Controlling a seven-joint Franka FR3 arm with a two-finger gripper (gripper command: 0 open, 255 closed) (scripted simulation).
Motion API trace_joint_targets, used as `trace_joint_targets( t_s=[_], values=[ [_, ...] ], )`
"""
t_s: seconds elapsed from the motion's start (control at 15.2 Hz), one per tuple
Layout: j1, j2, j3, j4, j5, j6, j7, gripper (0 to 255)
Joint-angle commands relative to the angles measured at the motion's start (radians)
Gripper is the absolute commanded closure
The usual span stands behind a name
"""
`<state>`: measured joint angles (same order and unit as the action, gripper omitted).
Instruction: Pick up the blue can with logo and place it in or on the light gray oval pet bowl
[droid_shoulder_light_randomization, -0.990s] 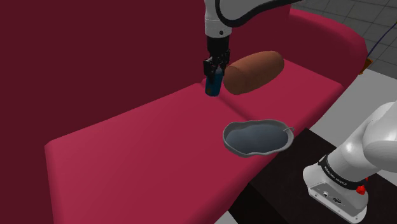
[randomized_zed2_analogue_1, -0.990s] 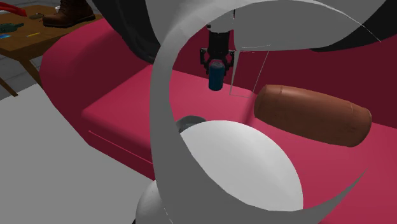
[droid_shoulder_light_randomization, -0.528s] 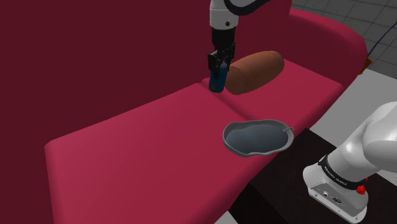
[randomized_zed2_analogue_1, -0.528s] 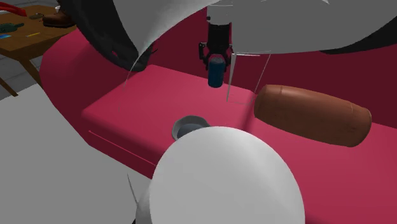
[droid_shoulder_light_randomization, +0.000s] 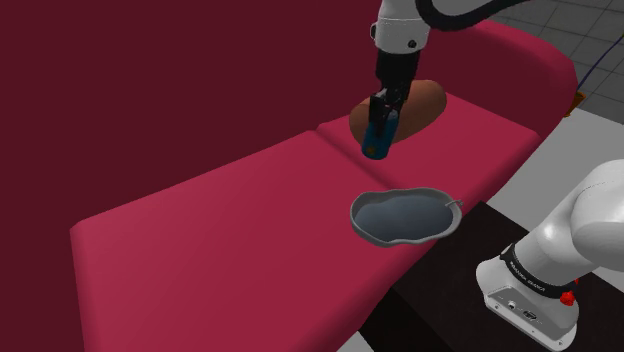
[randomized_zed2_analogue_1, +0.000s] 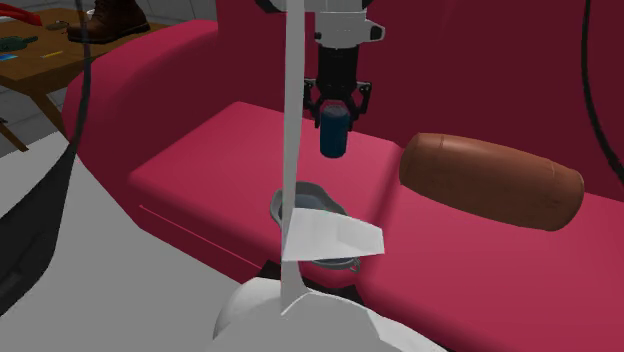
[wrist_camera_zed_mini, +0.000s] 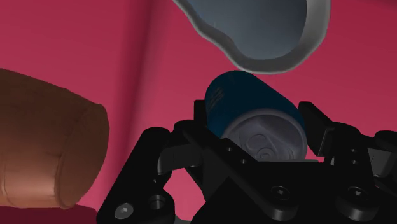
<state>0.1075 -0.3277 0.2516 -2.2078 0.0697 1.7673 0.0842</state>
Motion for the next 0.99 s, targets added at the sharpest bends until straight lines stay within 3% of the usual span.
trace_joint_targets(
  t_s=[0.0, 0.59, 0.92],
  values=[
    [0.01, -0.088, -0.004, -0.073, 0.019, -0.013, -0.005, 255],
    [0.071, -0.474, -0.031, -0.316, 0.074, -0.156, -0.014, 255],
    [0.075, -0.475, -0.022, -0.383, 0.083, -0.09, -0.015, 255]
  ],
)
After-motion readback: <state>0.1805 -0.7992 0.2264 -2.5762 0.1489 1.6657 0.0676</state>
